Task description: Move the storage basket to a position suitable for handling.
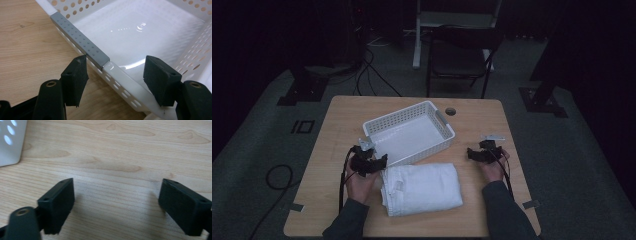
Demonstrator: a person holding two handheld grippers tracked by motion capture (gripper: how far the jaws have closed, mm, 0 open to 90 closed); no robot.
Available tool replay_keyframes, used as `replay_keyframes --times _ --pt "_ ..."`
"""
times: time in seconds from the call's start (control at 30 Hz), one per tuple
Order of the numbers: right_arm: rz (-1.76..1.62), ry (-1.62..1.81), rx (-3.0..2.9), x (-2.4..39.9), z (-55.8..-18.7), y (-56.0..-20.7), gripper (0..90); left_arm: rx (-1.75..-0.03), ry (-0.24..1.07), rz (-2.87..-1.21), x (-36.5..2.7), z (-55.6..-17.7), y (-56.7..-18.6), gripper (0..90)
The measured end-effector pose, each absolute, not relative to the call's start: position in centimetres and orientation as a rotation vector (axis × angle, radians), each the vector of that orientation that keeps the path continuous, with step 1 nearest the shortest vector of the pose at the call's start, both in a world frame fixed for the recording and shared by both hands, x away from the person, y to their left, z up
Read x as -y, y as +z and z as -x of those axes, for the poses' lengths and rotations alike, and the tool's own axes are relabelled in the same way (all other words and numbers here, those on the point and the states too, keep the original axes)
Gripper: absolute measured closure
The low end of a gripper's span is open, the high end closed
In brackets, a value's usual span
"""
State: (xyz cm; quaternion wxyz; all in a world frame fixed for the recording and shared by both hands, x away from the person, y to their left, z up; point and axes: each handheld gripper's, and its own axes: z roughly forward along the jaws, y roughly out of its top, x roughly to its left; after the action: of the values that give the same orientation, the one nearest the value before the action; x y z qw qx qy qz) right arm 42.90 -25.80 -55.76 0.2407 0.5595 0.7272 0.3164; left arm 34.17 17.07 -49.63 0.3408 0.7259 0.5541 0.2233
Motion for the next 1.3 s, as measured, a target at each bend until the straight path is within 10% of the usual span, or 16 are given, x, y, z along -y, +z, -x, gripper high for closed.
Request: replay_keyframes --times 0.37,0.77,1.3 --pt "-1.451 0.954 -1.929 24.7 -41.6 -52.8 37.0 -1.390 0.577 -1.886 -17.3 -34.6 -49.7 44.1" --pt "-1.339 1.176 -1.889 22.7 -39.7 -48.6 41.9 -1.378 0.582 -1.888 -17.2 -35.1 -49.8 48.1" --pt "-1.375 1.235 -1.987 21.1 -39.9 -49.9 61.8 -1.354 0.604 -1.914 -15.9 -36.8 -49.8 55.8"
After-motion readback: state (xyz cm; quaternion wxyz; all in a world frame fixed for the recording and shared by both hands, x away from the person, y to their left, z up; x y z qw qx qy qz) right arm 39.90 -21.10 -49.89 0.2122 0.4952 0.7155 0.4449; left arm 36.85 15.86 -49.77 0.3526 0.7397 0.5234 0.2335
